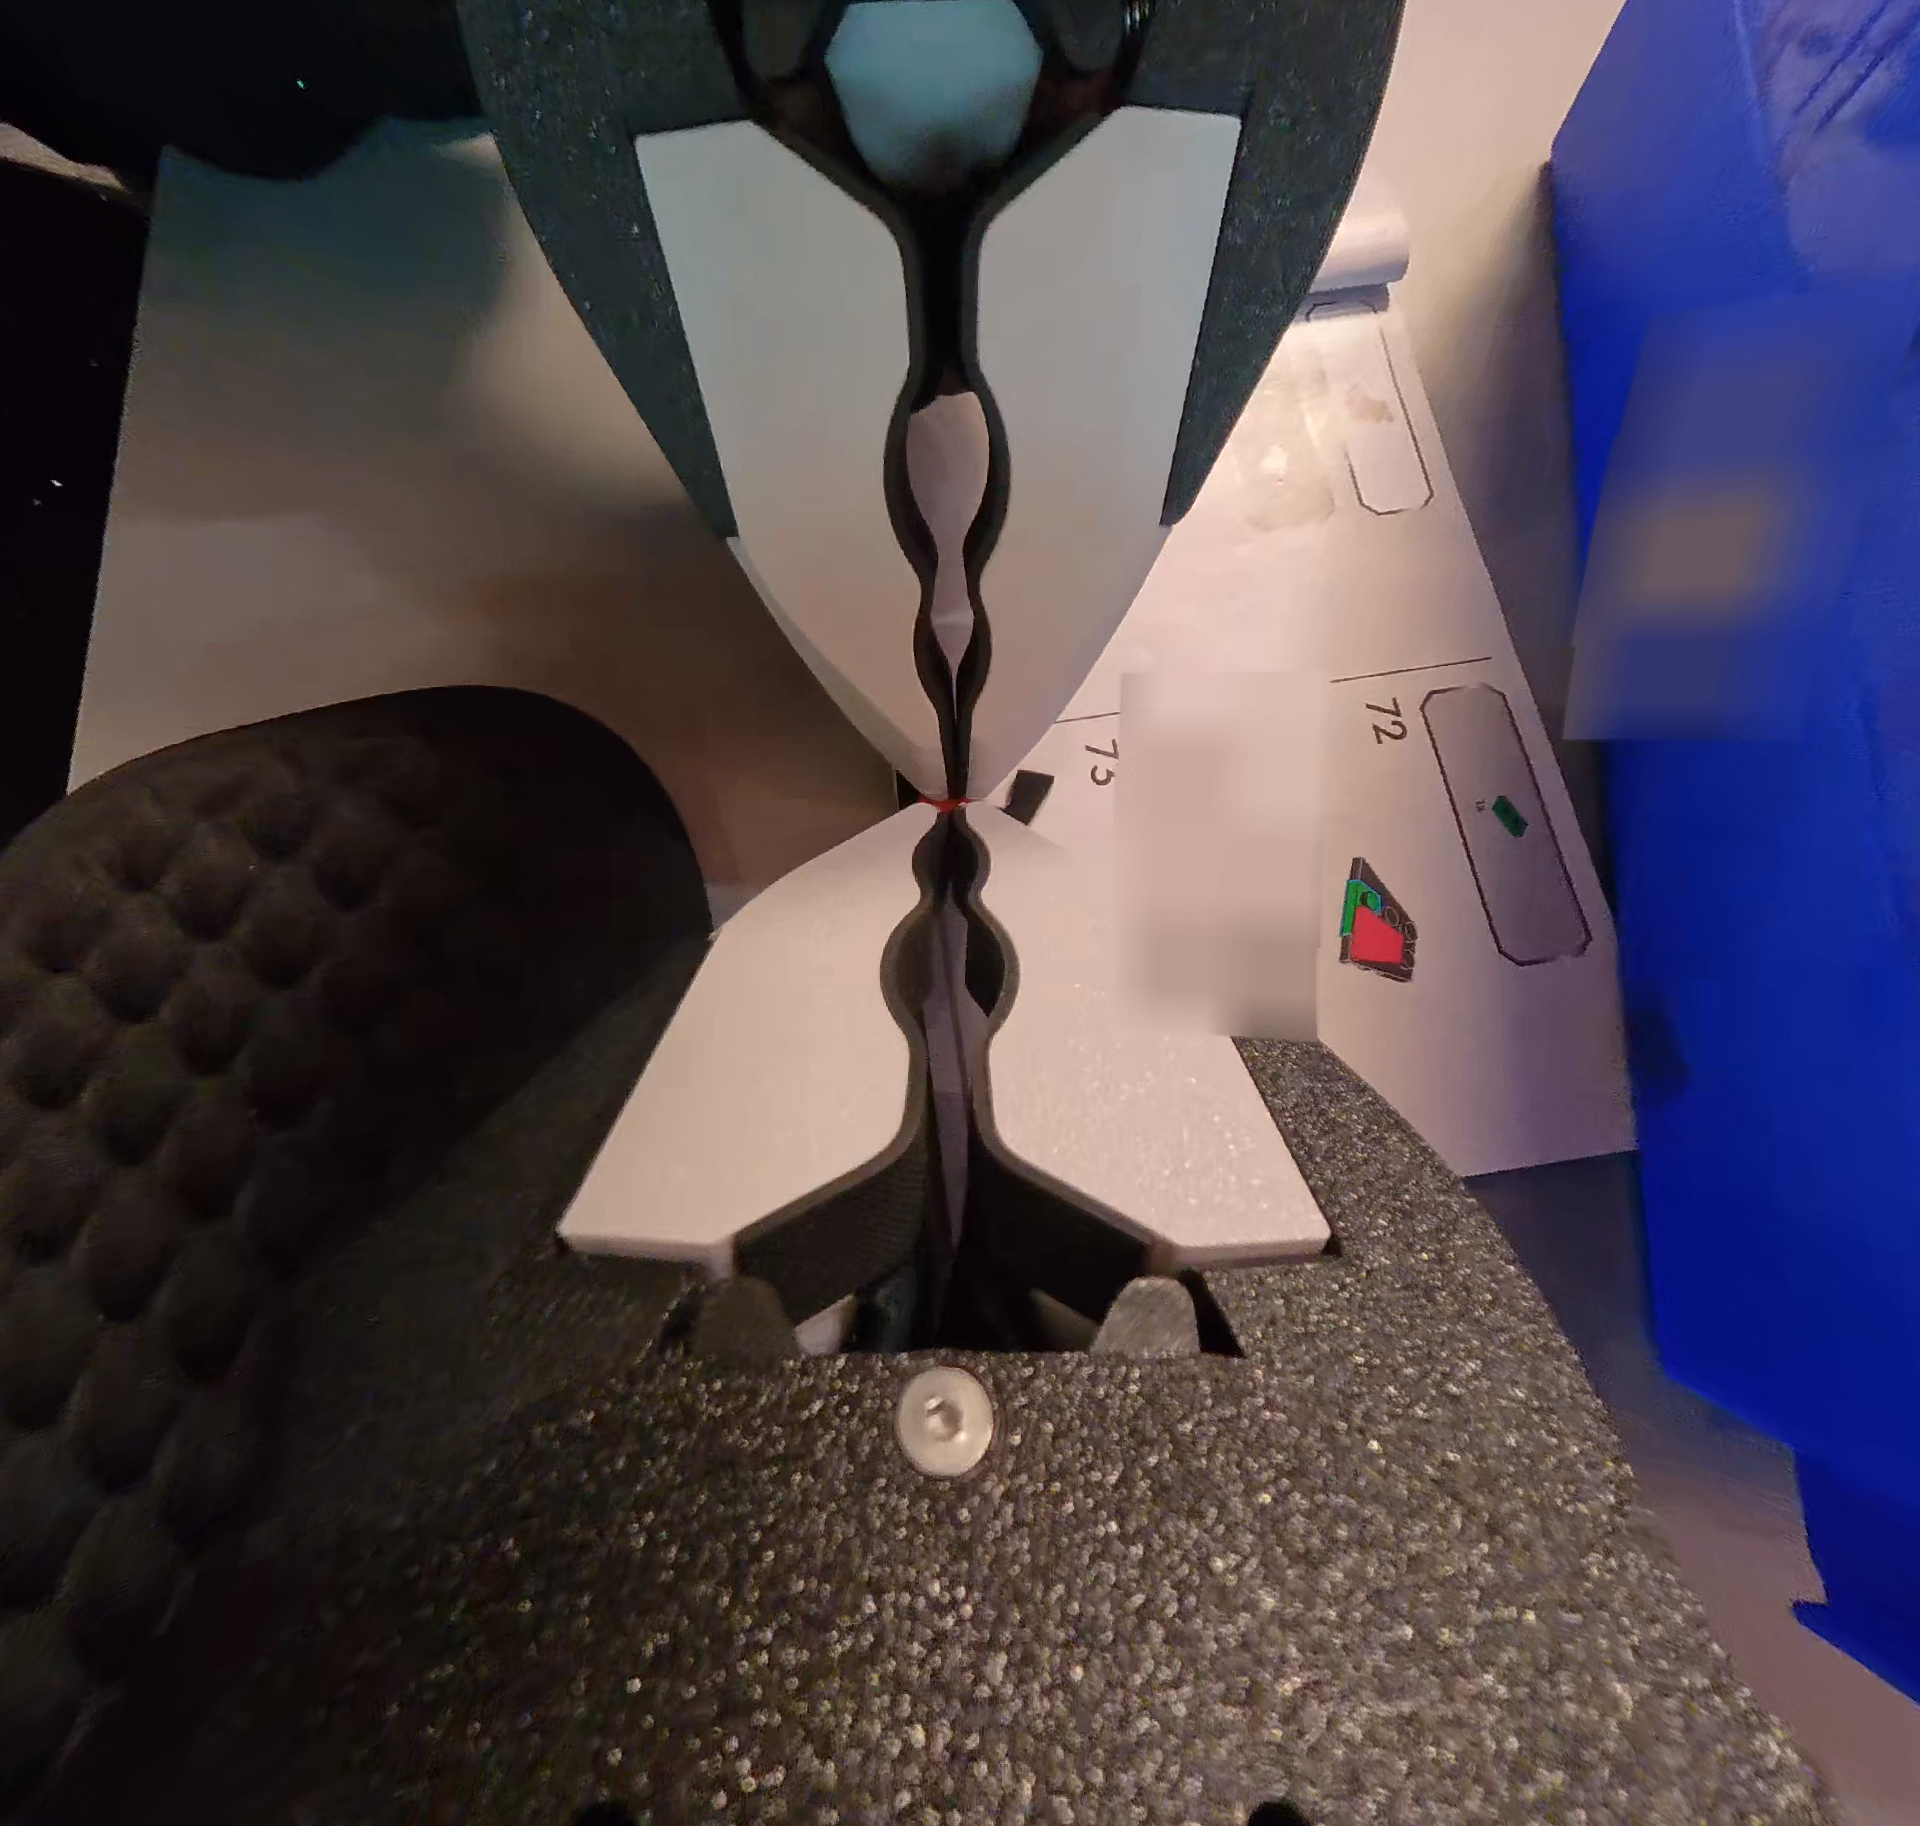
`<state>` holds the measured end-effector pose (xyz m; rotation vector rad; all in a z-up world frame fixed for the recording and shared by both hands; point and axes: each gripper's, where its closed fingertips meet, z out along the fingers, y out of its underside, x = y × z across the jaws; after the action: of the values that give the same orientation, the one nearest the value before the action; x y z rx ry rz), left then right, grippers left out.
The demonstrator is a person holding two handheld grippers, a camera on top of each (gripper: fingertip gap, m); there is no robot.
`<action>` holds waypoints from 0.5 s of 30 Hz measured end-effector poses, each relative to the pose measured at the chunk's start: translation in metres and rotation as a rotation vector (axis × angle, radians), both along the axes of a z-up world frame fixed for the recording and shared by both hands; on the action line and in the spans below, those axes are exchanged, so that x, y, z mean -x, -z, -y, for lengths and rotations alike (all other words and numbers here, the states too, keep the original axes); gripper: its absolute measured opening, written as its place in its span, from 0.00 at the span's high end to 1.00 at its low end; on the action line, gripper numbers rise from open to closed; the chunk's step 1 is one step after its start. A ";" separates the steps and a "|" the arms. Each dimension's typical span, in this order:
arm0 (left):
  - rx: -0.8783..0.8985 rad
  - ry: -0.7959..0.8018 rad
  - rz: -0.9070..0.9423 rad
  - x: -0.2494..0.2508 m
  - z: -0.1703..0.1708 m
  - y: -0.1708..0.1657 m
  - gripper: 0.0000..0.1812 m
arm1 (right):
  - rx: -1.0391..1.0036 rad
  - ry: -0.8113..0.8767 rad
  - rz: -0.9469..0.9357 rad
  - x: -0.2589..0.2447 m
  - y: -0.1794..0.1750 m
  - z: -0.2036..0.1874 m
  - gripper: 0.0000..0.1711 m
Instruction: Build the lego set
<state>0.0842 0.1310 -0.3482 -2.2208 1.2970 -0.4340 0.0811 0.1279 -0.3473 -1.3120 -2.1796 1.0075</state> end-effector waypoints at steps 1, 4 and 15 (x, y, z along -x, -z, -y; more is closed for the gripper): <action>0.004 0.003 -0.004 0.000 0.000 0.000 1.00 | 0.007 0.001 0.000 0.000 0.000 0.001 1.00; 0.014 0.014 -0.024 0.000 0.000 0.000 1.00 | -0.083 -0.001 0.055 -0.001 0.001 0.002 1.00; 0.021 0.056 -0.014 0.001 0.001 0.000 1.00 | 0.041 0.148 0.165 -0.001 0.003 0.002 0.99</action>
<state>0.0835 0.1299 -0.3486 -2.2129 1.3705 -0.4562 0.0825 0.1258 -0.3500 -1.6013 -2.1505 0.9204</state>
